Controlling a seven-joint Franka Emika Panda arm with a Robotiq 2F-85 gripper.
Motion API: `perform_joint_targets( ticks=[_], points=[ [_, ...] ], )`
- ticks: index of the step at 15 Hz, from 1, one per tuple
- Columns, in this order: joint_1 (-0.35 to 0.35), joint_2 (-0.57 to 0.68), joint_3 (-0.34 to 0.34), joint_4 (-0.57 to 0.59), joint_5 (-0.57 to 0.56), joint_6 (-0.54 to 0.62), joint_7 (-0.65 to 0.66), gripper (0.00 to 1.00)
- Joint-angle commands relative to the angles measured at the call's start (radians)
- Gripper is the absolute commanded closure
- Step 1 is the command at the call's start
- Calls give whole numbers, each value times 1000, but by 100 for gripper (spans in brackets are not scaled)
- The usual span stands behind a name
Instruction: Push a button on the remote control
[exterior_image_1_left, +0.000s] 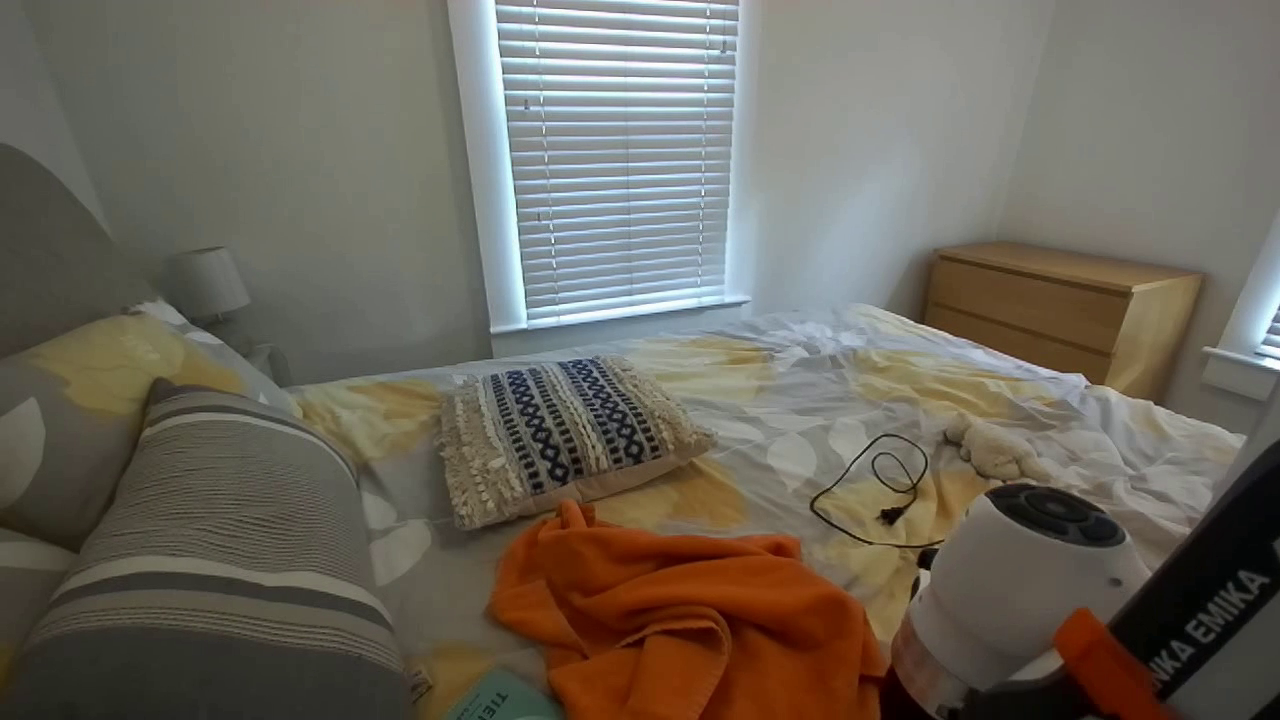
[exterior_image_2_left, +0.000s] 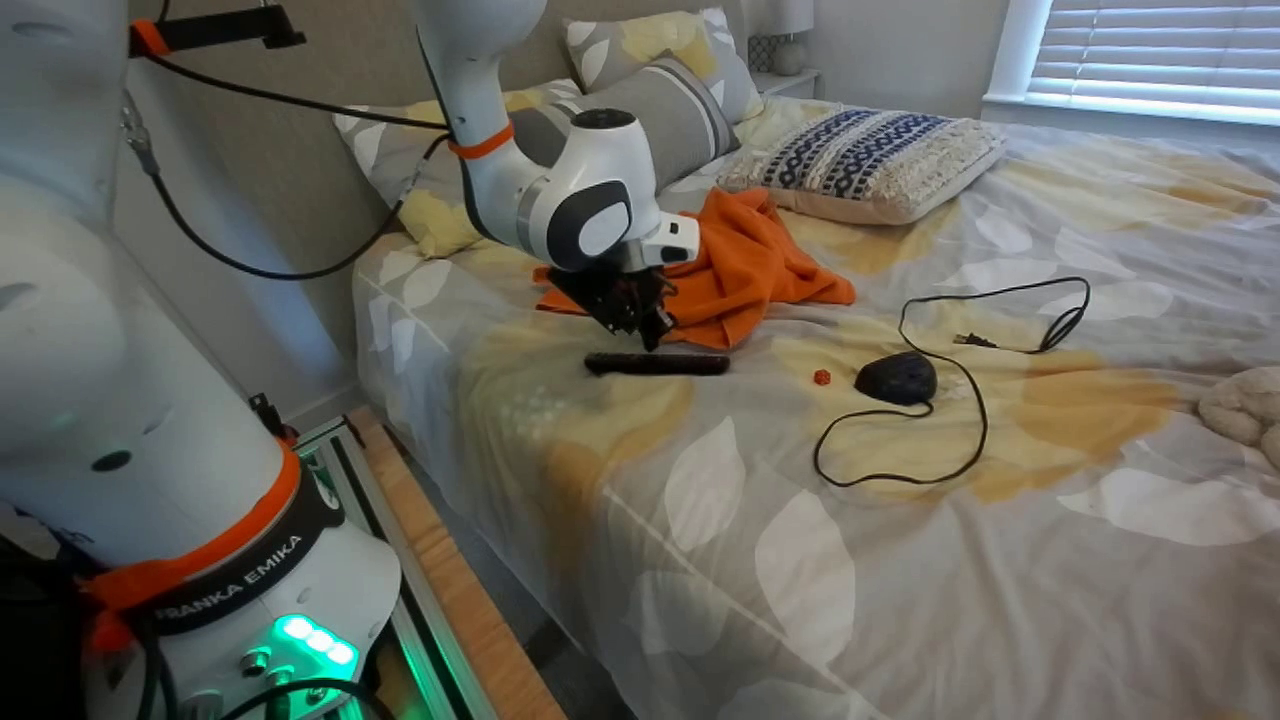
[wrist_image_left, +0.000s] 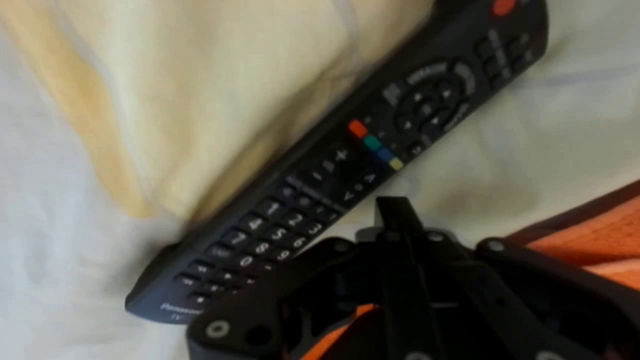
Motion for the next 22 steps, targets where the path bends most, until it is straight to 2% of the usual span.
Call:
perform_joint_targets(
  ticks=[1,3,4,5,9,12,15,18,21,22],
  points=[
    [42,-159,-40,-41,7,-153,4,100],
    [70,-224,-67,-50,-22,-218,15,100],
    [99,-256,-96,-58,-50,-245,36,87],
    [101,-285,-94,-63,-62,-277,37,72],
    [163,-420,-144,-102,-230,-412,187,45],
    [152,-509,-126,-125,-378,-471,316,21],
    [118,-589,-82,-142,-469,-533,422,1],
    [85,-661,-36,-161,-512,-589,497,0],
    [56,-697,-3,-172,-472,-639,474,0],
    [50,-655,5,-136,-463,-623,450,0]
  ],
)
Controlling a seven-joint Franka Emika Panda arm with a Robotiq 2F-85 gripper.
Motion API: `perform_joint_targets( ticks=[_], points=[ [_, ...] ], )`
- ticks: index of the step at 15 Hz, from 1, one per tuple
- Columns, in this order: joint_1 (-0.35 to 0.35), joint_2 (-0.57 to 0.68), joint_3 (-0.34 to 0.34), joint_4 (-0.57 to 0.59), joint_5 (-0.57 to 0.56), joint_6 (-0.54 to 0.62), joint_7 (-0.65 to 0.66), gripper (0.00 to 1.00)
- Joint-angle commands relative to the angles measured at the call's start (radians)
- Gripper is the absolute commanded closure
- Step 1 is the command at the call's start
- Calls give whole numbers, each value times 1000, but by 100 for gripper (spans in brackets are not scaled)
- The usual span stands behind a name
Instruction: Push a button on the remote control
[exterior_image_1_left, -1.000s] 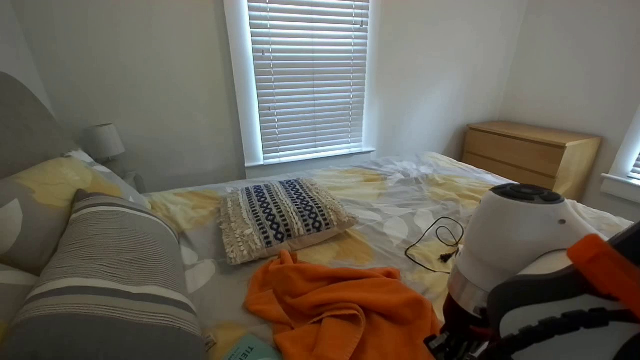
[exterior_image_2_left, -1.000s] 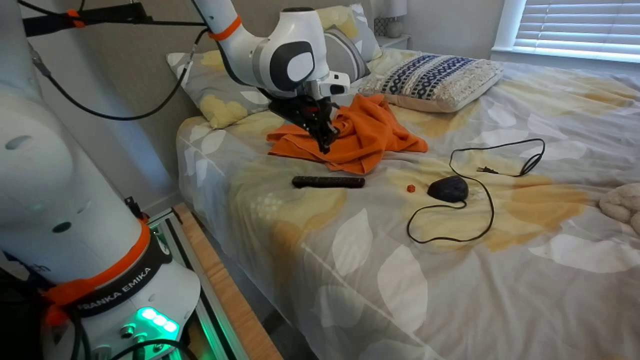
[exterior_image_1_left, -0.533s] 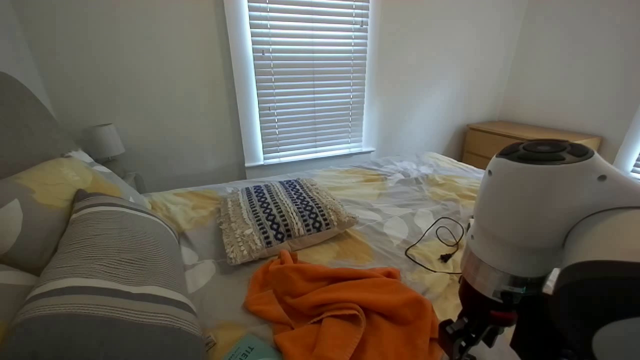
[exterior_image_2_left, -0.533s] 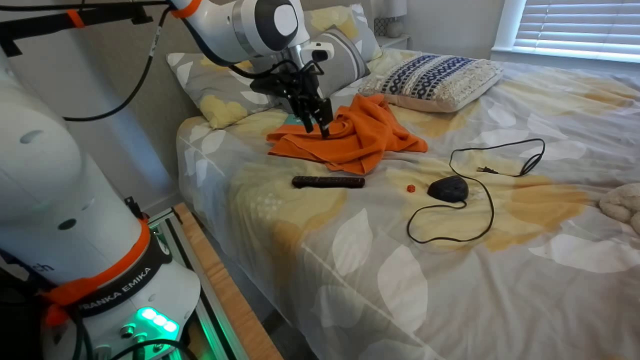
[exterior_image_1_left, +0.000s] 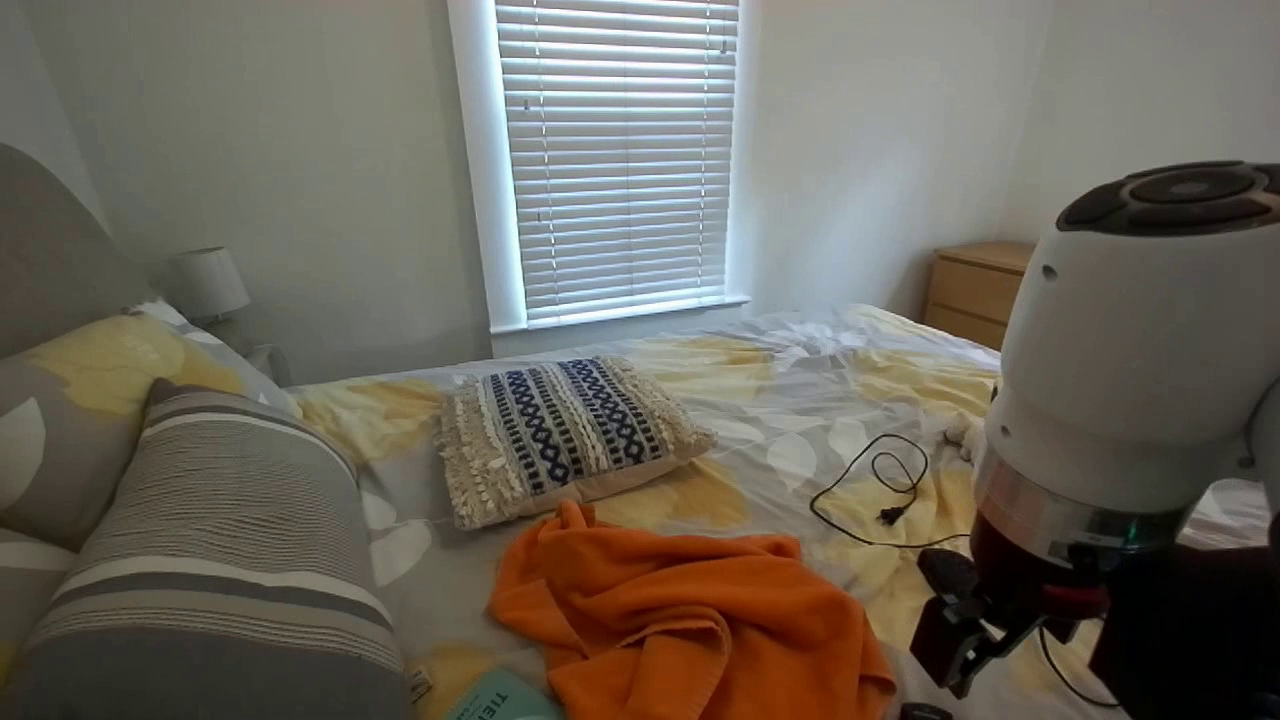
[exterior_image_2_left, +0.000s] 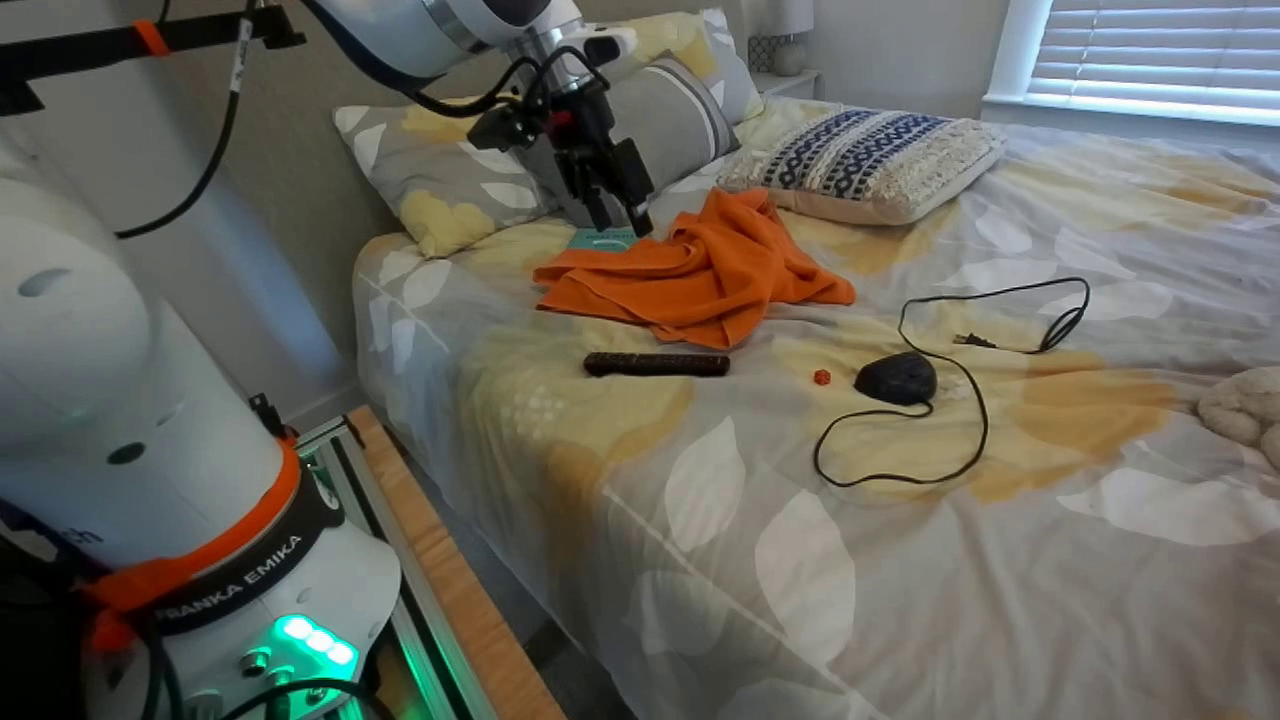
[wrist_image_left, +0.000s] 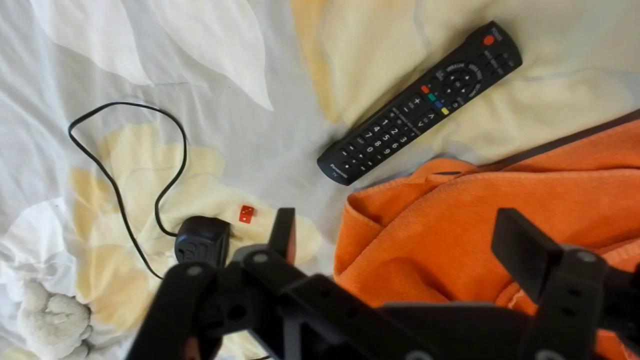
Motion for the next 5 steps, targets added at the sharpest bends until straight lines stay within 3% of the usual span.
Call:
perform_joint_targets(
  ticks=[1,5],
  points=[
    [-44,-14,44,-6,10,-6,-8,1],
    [-55,-25,49,-14,10,-7,-8,0]
  ],
)
